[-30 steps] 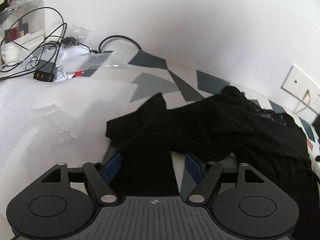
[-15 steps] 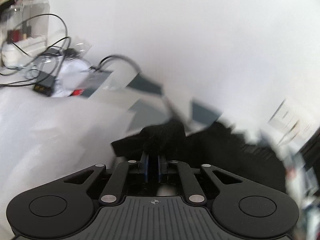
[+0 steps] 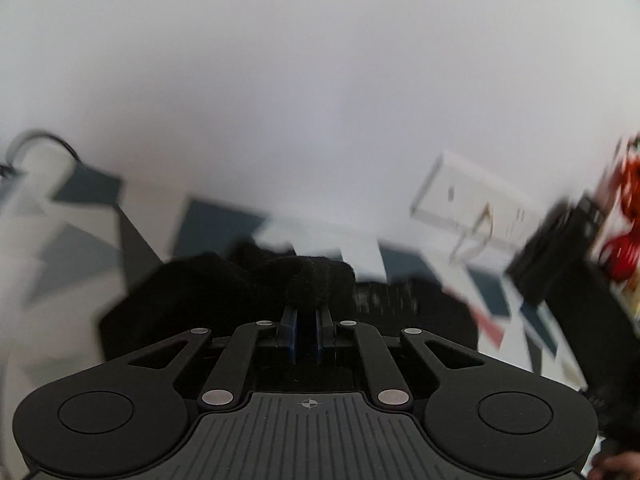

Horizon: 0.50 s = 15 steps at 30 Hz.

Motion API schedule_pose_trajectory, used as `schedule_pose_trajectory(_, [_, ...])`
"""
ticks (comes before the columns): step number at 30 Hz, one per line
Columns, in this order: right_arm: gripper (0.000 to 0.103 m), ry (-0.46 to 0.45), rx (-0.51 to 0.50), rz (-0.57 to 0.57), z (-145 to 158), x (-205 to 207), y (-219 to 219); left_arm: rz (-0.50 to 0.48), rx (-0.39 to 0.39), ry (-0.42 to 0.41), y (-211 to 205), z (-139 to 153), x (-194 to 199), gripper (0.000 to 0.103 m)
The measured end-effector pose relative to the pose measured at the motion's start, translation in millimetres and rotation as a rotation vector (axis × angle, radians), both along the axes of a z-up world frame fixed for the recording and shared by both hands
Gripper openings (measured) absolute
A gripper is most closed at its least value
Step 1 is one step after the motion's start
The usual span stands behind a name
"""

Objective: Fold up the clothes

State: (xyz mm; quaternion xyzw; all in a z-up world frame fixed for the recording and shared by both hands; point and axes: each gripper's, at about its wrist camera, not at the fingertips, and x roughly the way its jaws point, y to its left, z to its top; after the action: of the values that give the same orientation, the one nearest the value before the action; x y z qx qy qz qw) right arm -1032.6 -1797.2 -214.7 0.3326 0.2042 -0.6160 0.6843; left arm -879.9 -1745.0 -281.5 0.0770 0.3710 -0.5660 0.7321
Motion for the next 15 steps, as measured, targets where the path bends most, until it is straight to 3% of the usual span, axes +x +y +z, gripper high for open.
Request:
schedule_pose_trajectory(6, [0.070, 0.017, 0.018, -0.043, -10, -21, 2, -0.159, 0.045, -0.029, -46, -29, -48, 0.009])
schedule_pose_trajectory(8, [0.070, 0.027, 0.025, -0.045, -12, -24, 4, -0.250, 0.092, -0.023, -61, -39, -61, 0.033])
schedule_pose_trajectory(9, [0.070, 0.032, 0.025, -0.045, -12, -24, 5, -0.290, 0.112, -0.035, -65, -41, -66, 0.073])
schedule_pose_trajectory(10, [0.070, 0.038, 0.024, -0.045, -12, -24, 6, -0.316, 0.121, -0.068, -65, -40, -70, 0.088])
schedule_pose_trajectory(13, [0.070, 0.070, 0.000, -0.023, -8, -19, 9, -0.316, 0.035, -0.179, -40, -18, -70, 0.090])
schedule_pose_trajectory(15, [0.070, 0.083, -0.017, 0.001, -4, -15, 10, -0.301, -0.024, -0.184, -18, -2, -59, 0.091])
